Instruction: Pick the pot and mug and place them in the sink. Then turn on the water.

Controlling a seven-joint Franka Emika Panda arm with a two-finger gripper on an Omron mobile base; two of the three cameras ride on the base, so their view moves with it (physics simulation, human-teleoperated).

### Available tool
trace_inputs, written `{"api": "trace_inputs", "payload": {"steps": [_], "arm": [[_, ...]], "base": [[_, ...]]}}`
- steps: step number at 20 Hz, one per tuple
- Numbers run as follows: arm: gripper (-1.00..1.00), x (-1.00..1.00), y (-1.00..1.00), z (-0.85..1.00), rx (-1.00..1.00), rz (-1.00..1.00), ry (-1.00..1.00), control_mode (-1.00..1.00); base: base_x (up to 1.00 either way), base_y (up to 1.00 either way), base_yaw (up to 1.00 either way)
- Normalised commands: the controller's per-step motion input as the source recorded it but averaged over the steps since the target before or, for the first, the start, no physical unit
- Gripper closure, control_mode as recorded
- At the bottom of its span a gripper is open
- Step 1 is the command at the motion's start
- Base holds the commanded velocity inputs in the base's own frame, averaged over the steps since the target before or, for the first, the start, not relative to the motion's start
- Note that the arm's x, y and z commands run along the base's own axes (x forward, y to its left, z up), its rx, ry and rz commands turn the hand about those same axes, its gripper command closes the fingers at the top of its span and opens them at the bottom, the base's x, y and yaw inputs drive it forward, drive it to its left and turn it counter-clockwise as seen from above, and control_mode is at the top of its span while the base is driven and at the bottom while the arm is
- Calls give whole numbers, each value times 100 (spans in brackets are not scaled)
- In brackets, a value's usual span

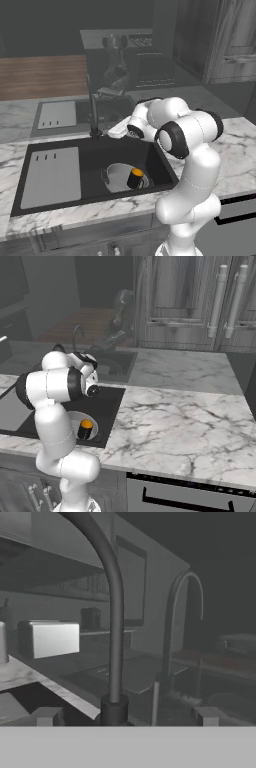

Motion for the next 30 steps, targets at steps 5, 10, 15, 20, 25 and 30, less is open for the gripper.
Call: {"api": "trace_inputs", "payload": {"steps": [5, 10, 15, 20, 25, 30], "arm": [[-100, 1, 12, -13, 0, -6, 0, -100], [-100, 2, 18, -16, 0, -4, 0, -100], [-100, 8, 8, -7, 0, -5, -1, -100], [-100, 5, 0, -4, 0, -9, 0, -100], [-100, 8, 0, -4, 0, -10, 0, -100], [-100, 15, 0, -9, 0, -7, -2, -100]], "base": [[0, 0, 0], [0, 0, 0], [0, 0, 0], [0, 0, 0], [0, 0, 0], [0, 0, 0]]}}
